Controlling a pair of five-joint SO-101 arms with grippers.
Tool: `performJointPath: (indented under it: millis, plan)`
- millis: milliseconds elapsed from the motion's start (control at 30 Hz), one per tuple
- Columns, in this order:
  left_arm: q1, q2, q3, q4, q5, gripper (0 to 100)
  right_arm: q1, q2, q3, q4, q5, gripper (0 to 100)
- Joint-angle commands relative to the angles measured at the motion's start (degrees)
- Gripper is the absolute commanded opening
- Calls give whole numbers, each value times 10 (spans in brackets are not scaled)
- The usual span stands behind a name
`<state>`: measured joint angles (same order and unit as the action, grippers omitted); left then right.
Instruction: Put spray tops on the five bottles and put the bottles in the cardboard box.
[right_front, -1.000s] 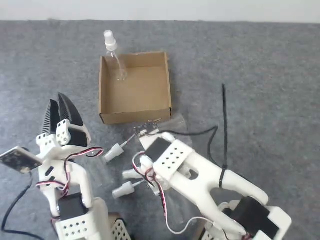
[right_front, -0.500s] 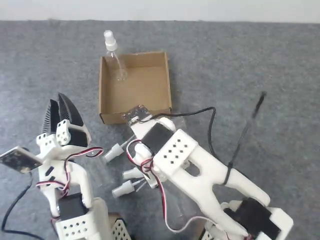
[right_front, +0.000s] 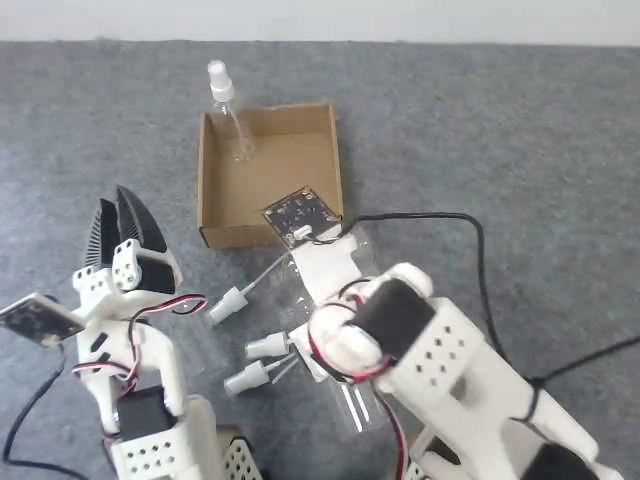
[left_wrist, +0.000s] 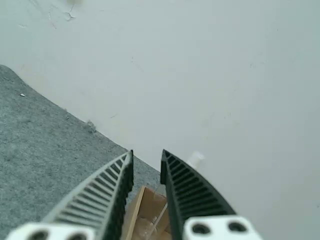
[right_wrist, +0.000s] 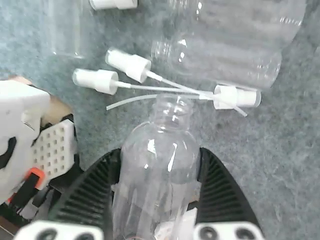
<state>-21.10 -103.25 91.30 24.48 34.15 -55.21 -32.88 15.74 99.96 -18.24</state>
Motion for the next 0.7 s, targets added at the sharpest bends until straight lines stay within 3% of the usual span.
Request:
performJointPath:
  millis: [0,267,467,667]
  plan:
    - [0,-9,-9,-21,-1,87,6,-55,-36,-22,7,32]
    - [1,-9,-9,-21,-1,87,9,-95,-36,-22,7,32]
    - [1,-10,-13,-21,-1,84,121,-148,-14,-63,7,31]
    - [2,-10,-28,-12,-1,87,212,-236,126,-176,7,31]
